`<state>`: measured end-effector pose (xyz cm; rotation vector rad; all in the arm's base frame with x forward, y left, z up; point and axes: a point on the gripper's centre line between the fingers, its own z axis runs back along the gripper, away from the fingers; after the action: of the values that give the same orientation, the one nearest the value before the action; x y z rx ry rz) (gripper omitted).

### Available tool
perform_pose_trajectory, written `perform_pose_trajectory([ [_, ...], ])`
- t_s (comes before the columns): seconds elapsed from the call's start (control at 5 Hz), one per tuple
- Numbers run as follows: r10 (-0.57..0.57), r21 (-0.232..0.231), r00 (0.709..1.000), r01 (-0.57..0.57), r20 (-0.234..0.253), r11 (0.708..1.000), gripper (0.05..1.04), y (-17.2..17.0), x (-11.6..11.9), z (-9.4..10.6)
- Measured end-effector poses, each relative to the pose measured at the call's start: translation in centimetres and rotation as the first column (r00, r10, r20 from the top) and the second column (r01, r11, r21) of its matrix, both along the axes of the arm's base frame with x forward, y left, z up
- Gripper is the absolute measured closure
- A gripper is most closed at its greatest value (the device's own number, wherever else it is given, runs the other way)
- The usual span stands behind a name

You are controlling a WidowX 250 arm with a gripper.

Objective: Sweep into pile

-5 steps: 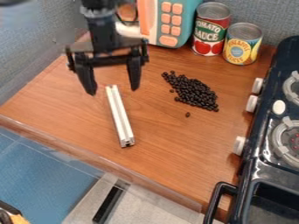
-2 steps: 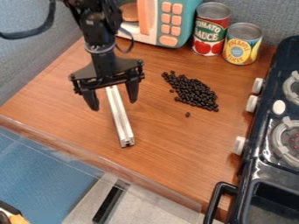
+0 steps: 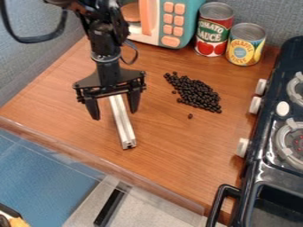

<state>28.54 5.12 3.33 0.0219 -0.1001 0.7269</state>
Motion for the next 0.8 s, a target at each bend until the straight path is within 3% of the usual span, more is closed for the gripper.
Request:
perform_pose_trajectory([
  [0.2,0.007,0.023,1.0,-0.007,-0.012,1.0,0.083,0.0,0.2,-0.2],
  [0.4,0.013,0.031,1.0,-0.014,0.016,0.999,0.083,0.0,0.7,-0.2],
  [0.8,0.014,0.034,0.999,-0.013,-0.038,0.999,0.133,-0.1,0.6,-1.7],
])
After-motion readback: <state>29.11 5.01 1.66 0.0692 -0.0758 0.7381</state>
